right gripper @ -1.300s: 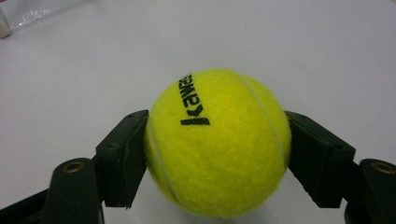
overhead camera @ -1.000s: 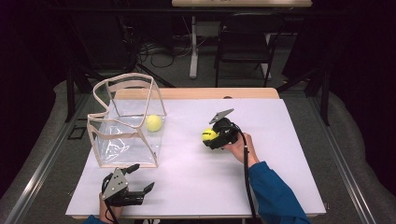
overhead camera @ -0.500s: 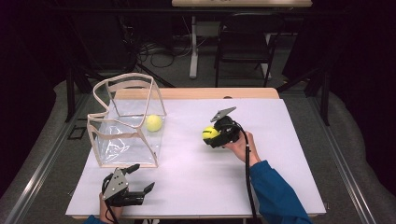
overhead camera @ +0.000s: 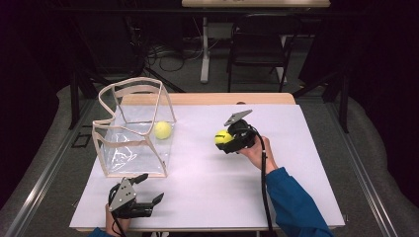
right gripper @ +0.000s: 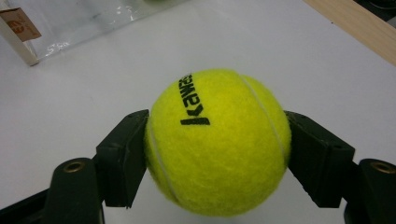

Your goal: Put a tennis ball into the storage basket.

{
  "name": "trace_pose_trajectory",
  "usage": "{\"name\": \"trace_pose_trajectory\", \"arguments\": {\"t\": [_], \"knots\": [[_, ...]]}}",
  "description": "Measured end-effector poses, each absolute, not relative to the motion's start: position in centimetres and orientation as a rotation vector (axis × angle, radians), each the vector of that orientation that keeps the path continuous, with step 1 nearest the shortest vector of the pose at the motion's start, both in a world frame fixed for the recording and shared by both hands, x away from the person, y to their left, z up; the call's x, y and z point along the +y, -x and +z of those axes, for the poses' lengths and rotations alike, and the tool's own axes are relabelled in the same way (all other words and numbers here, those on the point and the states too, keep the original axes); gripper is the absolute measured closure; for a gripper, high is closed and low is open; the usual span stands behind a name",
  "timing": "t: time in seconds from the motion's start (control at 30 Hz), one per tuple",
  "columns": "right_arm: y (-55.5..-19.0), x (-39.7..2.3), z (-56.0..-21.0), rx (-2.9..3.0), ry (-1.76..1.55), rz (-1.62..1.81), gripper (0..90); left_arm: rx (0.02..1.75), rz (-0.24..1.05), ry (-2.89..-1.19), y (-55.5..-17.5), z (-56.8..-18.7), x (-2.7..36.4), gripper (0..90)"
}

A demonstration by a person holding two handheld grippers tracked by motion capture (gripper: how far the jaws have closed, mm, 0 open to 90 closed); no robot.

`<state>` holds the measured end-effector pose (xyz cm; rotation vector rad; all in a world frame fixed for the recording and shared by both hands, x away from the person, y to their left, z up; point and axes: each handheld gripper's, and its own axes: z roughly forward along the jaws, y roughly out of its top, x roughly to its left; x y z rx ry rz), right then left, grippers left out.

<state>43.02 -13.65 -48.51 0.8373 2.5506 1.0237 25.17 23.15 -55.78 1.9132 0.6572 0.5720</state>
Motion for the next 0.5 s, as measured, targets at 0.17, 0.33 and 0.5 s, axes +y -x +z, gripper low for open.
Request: {"name": "trace_pose_trajectory", "arguments": {"t": [0.17,0.33,0.5], "knots": [[-42.9,-13.7,-47.9,2.536,-0.834,1.031,26.7,0.656,0.574,-1.91,-25.2,-55.7,23.2,16.0],[-43.0,-13.6,-47.6,2.532,-0.825,1.049,26.7,0.663,0.575,-1.908,-25.2,-55.8,23.3,16.0],[-43.0,-13.4,-47.0,2.525,-0.815,1.052,26.7,0.656,0.57,-1.911,-25.2,-55.8,23.2,16.0]]}}
